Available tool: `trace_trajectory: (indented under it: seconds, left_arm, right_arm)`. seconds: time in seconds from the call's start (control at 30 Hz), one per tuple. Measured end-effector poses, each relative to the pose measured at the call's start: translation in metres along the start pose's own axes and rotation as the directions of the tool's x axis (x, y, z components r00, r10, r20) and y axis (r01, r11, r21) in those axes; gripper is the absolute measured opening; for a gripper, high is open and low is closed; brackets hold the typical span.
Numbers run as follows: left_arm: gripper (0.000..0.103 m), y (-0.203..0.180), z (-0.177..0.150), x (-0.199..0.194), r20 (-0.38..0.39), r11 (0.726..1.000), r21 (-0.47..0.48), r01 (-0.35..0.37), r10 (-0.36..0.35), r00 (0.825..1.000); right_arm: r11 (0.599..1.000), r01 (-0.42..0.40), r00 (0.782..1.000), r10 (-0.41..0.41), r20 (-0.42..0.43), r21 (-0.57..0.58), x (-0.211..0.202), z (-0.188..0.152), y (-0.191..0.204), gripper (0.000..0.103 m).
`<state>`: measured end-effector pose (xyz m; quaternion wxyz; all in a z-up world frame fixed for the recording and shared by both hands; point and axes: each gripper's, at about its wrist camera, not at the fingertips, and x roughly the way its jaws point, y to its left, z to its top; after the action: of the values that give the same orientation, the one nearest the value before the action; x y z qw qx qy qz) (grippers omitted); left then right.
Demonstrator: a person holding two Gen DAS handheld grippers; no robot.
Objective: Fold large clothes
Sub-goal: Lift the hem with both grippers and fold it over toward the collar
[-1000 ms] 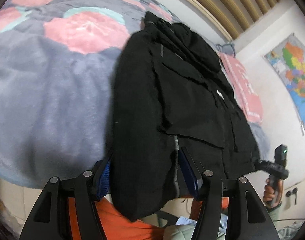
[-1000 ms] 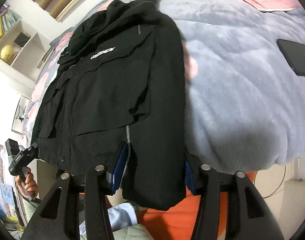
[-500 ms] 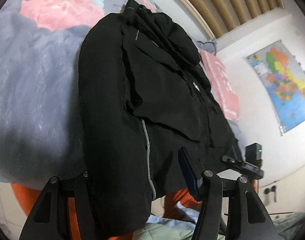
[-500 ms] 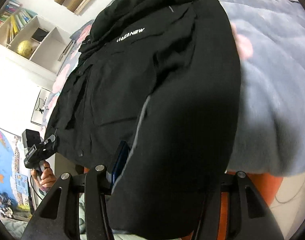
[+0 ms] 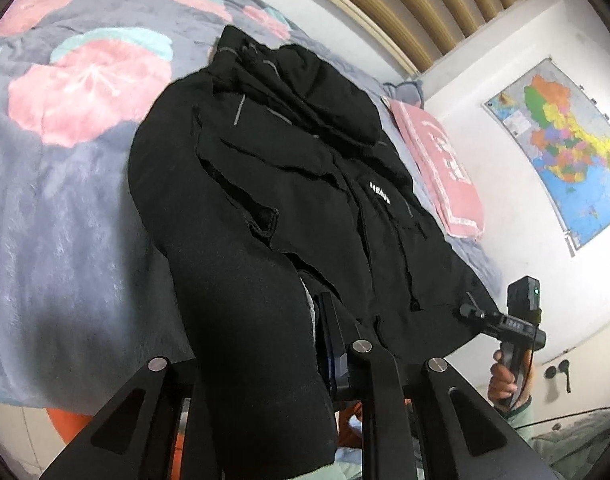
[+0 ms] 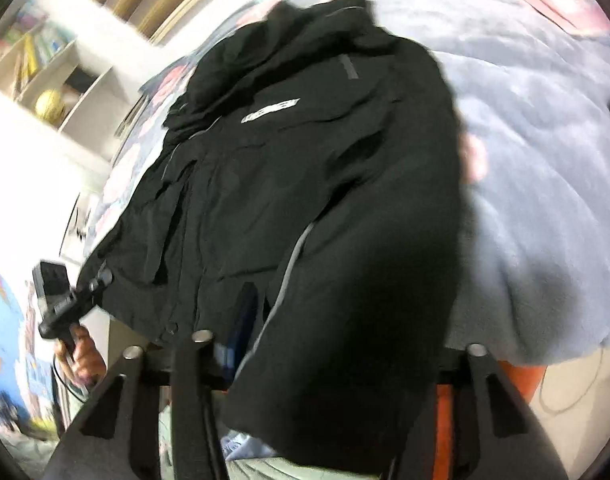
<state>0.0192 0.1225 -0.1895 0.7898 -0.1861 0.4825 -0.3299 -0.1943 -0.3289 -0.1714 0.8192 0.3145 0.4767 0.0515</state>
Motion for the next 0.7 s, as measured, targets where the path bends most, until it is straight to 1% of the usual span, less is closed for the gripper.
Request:
trace_trajectory:
  seconds: [0.1,0.13,0.17,0.2,0.23,0.27,0.33,0.37,0.43,0.47,0.57,0.63,0.7]
  left_arm:
    - [0.021,0.005,-0.005,0.000,-0.005,1.000,-0.019,0.000,0.000,1.000]
    - [0.021,0.006,-0.006,0.001,-0.005,1.000,-0.025,0.000,-0.001,1.000]
    - [0.021,0.007,-0.006,0.002,-0.003,1.000,-0.029,0.000,0.000,1.000]
    - [0.021,0.006,-0.007,0.002,0.002,1.000,-0.029,-0.004,0.004,1.000]
    - [0.018,0.003,-0.006,0.000,0.015,1.000,-0.023,-0.013,0.014,1.000]
    - [0.017,-0.002,-0.006,-0.003,0.032,1.000,-0.011,-0.018,0.019,0.999]
    - [0.015,-0.015,-0.001,-0.011,0.069,1.000,0.021,-0.021,0.020,0.997]
    - [0.015,-0.020,0.004,-0.017,0.088,0.999,0.033,-0.012,0.009,0.996]
    - [0.014,-0.031,0.020,-0.031,0.145,0.999,0.048,0.022,-0.029,0.989]
    - [0.014,-0.037,0.035,-0.042,0.186,0.998,0.056,0.036,-0.046,0.981]
    - [0.014,-0.050,0.075,-0.061,0.275,0.994,0.092,0.056,-0.079,0.958]
    - [0.015,-0.057,0.100,-0.066,0.308,0.993,0.108,0.046,-0.078,0.948]
    - [0.015,-0.066,0.129,-0.066,0.335,0.991,0.128,0.048,-0.089,0.938]
  right_arm:
    - [0.996,-0.049,0.999,0.048,0.025,0.075,-0.008,-0.001,-0.016,0.055]
    - [0.996,-0.052,0.998,0.050,0.023,0.074,-0.008,-0.001,-0.018,0.055]
    - [0.997,-0.036,0.999,0.035,0.014,0.067,-0.007,-0.001,-0.018,0.055]
    - [0.999,-0.012,1.000,0.011,0.004,0.053,-0.003,0.000,-0.016,0.041]
    - [1.000,-0.010,1.000,0.010,-0.002,0.029,-0.001,0.001,-0.010,0.031]
    - [1.000,-0.009,1.000,0.009,0.006,0.005,-0.003,0.001,-0.005,0.028]
    - [0.998,0.000,0.999,0.002,0.039,-0.055,-0.014,0.007,0.010,0.027]
    - [0.997,-0.004,0.999,0.008,0.053,-0.071,-0.021,0.011,0.014,0.026]
    - [0.993,-0.024,0.994,0.036,0.105,-0.115,-0.043,0.029,0.028,0.025]
    - [0.991,-0.020,0.991,0.037,0.125,-0.131,-0.051,0.035,0.032,0.025]
    - [0.982,0.009,0.976,0.032,0.217,-0.189,-0.081,0.072,0.051,0.024]
    - [0.978,0.004,0.966,0.050,0.255,-0.207,-0.094,0.099,0.059,0.024]
    - [0.973,0.030,0.958,0.037,0.284,-0.227,-0.098,0.124,0.067,0.024]
